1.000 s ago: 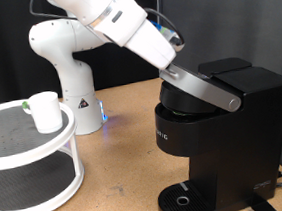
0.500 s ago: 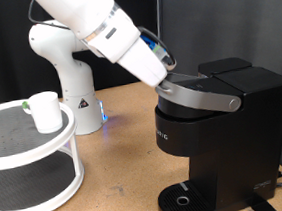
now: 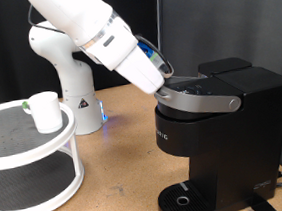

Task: Make a cup of coffee with the keurig machine

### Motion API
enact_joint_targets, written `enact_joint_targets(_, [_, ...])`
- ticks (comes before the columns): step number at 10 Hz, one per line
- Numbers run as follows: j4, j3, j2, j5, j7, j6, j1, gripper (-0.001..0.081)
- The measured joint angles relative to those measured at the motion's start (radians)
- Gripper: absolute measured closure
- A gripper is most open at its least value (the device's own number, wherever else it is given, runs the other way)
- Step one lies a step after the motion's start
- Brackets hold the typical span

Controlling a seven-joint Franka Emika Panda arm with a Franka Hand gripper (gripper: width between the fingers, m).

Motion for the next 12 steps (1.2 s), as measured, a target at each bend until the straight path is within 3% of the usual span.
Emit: enact_joint_targets(12, [-0.023, -0.002, 0.047, 0.001, -0.043, 0.051, 0.0, 0.0806])
